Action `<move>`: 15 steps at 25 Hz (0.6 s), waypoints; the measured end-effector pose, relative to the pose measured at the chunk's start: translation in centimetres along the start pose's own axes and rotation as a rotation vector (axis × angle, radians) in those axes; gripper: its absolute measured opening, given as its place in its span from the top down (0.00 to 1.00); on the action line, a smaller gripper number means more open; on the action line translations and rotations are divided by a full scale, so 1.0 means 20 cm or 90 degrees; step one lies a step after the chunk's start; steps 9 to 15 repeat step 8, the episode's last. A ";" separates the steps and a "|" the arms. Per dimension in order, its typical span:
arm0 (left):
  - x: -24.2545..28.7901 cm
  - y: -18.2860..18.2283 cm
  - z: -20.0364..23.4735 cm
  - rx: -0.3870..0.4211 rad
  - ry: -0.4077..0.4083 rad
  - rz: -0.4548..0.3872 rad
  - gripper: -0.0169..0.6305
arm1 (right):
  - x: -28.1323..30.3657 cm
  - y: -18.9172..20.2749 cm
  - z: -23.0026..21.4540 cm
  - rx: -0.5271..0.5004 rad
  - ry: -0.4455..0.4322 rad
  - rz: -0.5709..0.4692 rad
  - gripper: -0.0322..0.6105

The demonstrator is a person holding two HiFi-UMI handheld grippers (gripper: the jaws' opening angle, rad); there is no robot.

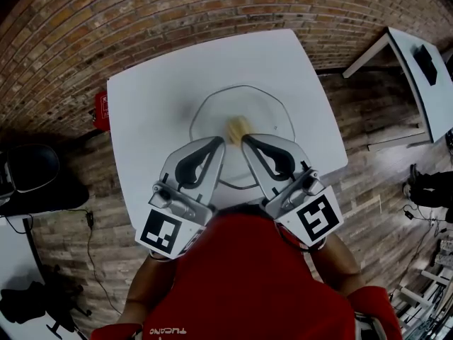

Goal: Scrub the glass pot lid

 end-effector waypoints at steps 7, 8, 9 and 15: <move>0.01 0.00 -0.01 0.000 0.002 0.001 0.95 | -0.01 0.00 -0.01 0.000 0.001 0.003 0.91; 0.02 0.00 -0.01 0.000 0.002 0.001 0.95 | -0.01 0.00 -0.01 0.000 0.001 0.003 0.91; 0.02 0.00 -0.01 0.000 0.002 0.001 0.95 | -0.01 0.00 -0.01 0.000 0.001 0.003 0.91; 0.02 0.00 -0.01 0.000 0.002 0.001 0.95 | -0.01 0.00 -0.01 0.000 0.001 0.003 0.91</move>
Point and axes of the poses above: the fingertips, and each gripper's own axes: x forward along the fingers, z to its left, y out of its underside, the point moved 9 cm from there along -x, backward along the fingers, and after that the axes turned 5 degrees about -z, right-handed, at the moved point
